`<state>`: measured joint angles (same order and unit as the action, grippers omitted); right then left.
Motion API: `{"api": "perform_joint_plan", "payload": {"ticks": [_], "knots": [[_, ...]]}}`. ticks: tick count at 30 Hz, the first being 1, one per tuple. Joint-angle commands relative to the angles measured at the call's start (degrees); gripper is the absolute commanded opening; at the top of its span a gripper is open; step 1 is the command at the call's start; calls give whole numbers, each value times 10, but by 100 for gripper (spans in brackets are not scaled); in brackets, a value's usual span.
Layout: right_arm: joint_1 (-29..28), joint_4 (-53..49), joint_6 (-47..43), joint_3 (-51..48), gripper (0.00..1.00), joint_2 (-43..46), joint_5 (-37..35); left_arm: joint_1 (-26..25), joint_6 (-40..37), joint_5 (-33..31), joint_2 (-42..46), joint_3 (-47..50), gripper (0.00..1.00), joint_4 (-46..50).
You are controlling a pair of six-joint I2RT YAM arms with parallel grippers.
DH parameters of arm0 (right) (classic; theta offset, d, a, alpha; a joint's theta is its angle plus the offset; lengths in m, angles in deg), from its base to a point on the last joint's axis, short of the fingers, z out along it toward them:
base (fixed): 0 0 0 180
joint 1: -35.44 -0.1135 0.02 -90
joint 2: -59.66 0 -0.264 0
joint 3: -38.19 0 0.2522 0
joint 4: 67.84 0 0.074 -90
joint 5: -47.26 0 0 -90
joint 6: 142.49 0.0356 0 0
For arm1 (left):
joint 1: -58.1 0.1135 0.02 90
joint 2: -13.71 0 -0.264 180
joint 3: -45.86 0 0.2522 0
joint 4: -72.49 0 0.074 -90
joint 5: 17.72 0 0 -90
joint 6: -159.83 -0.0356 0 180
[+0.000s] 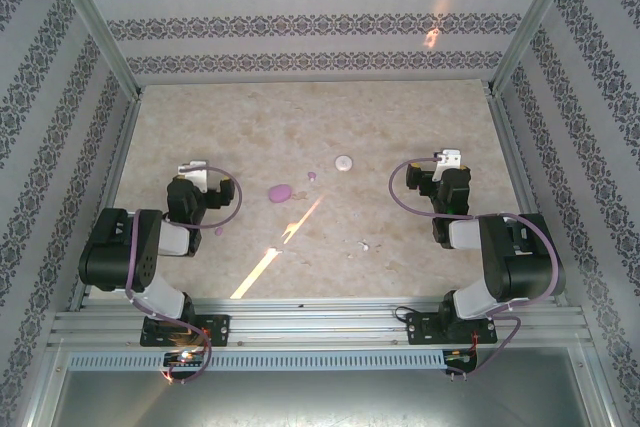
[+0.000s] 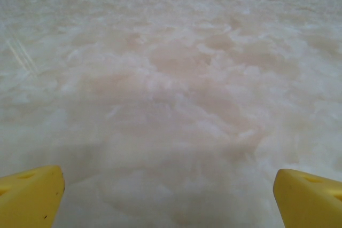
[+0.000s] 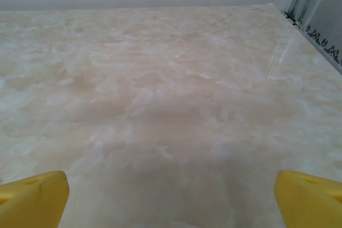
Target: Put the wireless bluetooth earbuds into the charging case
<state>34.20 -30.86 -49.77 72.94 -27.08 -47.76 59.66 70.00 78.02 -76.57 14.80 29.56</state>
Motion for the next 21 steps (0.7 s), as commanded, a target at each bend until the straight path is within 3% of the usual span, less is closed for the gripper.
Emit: {"api": "perform_joint_plan", "payload": {"ticks": [1, 5, 10, 17, 21], "knots": [[4, 6, -5, 8, 98, 5, 13, -4, -6, -4, 55, 12, 100, -35], [-4, -37, -27, 22, 98, 27, 46, -4, -4, -7, 175, -5, 100, 106], [-33, -161, -46, 42, 98, 108, 43, -4, -45, 54, 261, -80, 100, 319], [-120, -391, -37, 107, 98, 200, -18, -14, -6, 190, 192, -191, 100, 449], [-171, -498, 46, 158, 98, 210, -65, -58, -47, 212, 123, -268, 100, 572]]}}
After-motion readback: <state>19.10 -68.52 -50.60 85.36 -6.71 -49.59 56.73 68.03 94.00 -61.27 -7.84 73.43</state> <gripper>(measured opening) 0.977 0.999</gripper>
